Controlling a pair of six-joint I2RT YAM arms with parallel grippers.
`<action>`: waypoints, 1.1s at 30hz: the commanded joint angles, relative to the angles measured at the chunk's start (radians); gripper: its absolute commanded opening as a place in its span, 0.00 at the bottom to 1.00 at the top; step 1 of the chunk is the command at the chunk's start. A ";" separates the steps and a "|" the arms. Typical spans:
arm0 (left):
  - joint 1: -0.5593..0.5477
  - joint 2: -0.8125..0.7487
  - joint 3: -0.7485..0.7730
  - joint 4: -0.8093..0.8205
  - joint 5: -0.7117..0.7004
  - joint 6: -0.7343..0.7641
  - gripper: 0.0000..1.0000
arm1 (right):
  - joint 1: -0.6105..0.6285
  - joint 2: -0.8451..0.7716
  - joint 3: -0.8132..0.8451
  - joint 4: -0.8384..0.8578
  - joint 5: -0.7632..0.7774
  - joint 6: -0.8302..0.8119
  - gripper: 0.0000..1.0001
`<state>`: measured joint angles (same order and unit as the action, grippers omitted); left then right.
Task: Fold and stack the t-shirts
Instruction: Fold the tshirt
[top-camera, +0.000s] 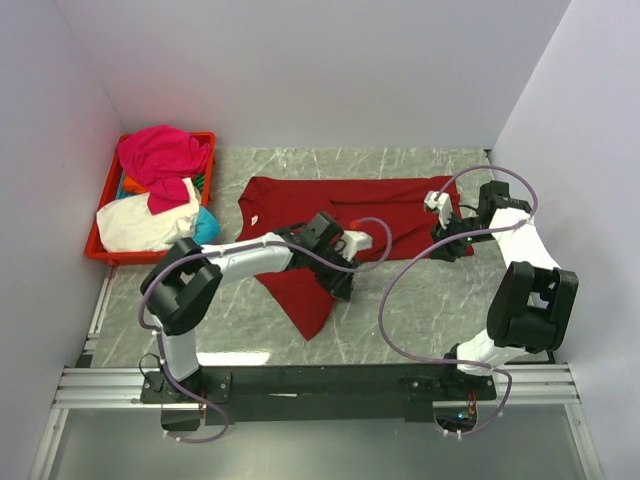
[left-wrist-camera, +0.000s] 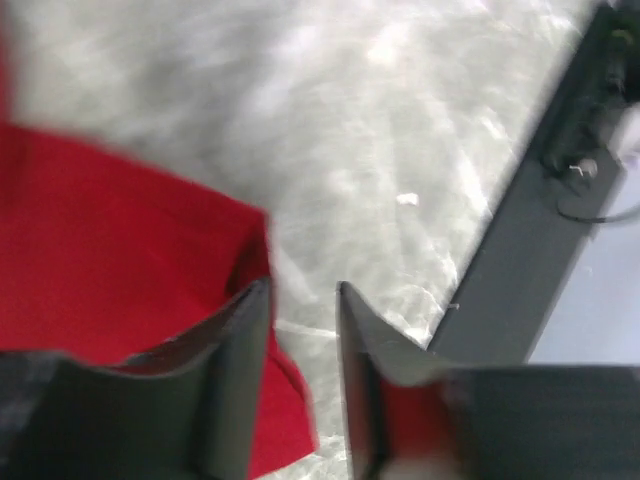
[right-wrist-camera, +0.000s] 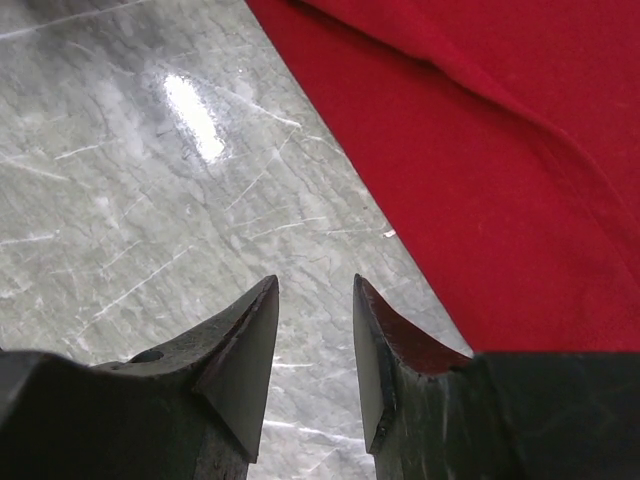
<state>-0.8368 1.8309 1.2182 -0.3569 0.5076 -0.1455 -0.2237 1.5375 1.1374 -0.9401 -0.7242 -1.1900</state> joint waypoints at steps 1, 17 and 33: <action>-0.053 0.007 0.053 -0.017 0.117 0.067 0.43 | -0.012 -0.036 -0.007 -0.006 -0.012 0.004 0.43; -0.157 -0.409 -0.253 -0.188 -0.274 0.518 0.49 | -0.029 0.015 0.056 -0.020 0.002 -0.069 0.43; -0.320 -0.277 -0.350 -0.039 -0.397 0.514 0.45 | -0.034 0.000 0.024 -0.019 -0.007 -0.072 0.43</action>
<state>-1.1484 1.5356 0.8391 -0.4412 0.1272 0.3470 -0.2493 1.5490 1.1591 -0.9531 -0.7086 -1.2484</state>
